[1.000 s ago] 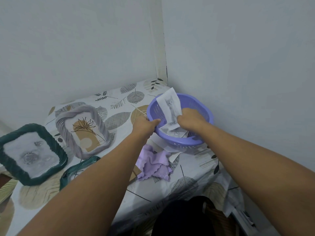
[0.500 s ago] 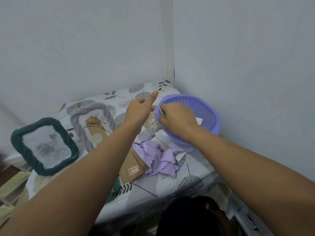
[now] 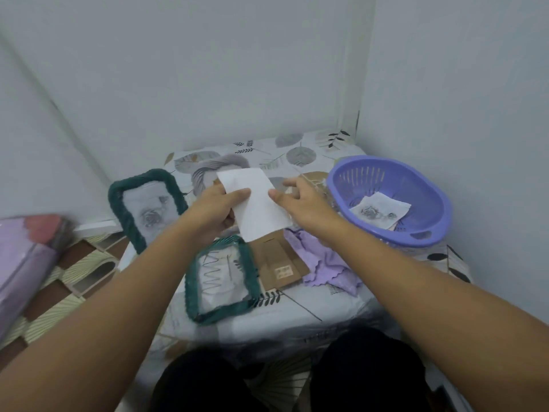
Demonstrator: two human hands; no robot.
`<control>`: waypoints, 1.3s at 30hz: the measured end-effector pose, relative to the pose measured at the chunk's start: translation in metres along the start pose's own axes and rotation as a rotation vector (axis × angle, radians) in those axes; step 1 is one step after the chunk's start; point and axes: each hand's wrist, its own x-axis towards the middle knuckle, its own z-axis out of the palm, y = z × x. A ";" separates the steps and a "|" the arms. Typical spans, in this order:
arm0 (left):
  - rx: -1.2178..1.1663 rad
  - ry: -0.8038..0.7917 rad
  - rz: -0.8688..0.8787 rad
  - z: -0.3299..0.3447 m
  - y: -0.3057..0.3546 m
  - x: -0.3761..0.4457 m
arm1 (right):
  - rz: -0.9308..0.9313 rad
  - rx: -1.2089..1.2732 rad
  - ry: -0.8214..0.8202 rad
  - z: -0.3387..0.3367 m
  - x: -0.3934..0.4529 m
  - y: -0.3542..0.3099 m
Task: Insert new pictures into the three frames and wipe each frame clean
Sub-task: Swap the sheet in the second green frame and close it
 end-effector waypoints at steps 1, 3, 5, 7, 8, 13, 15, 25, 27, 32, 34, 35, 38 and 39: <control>-0.021 -0.017 -0.018 -0.011 -0.005 -0.007 | 0.027 0.035 -0.043 0.009 0.000 0.000; -0.049 -0.023 -0.062 -0.029 -0.017 -0.018 | 0.068 0.089 -0.128 0.029 0.000 0.004; -0.008 0.014 -0.117 -0.044 -0.032 -0.027 | 0.090 0.084 -0.153 0.048 -0.001 0.010; 0.090 0.077 -0.140 -0.057 -0.049 -0.032 | 0.105 0.059 -0.167 0.064 -0.004 0.014; 0.125 0.114 -0.139 -0.062 -0.058 -0.035 | 0.112 0.026 -0.173 0.070 -0.006 0.015; 0.288 0.268 -0.108 -0.073 -0.098 -0.047 | 0.114 -0.268 -0.183 0.094 -0.013 0.030; 0.347 0.292 -0.070 -0.074 -0.109 -0.048 | 0.107 -0.359 -0.190 0.099 -0.014 0.033; 0.483 0.345 0.021 -0.076 -0.128 -0.048 | 0.014 -0.581 -0.188 0.103 -0.017 0.033; 0.481 0.350 0.043 -0.076 -0.132 -0.049 | 0.007 -0.584 -0.184 0.103 -0.016 0.035; 0.470 0.342 0.094 -0.074 -0.138 -0.049 | -0.024 -0.614 -0.191 0.100 -0.014 0.040; 0.461 0.339 0.119 -0.074 -0.140 -0.050 | -0.032 -0.627 -0.198 0.099 -0.012 0.042; 0.453 0.339 0.130 -0.074 -0.142 -0.050 | -0.036 -0.634 -0.200 0.099 -0.012 0.042; 0.429 0.341 0.163 -0.074 -0.148 -0.052 | -0.053 -0.636 -0.195 0.099 -0.010 0.046; 0.430 0.346 0.175 -0.074 -0.150 -0.053 | -0.058 -0.636 -0.193 0.100 -0.010 0.048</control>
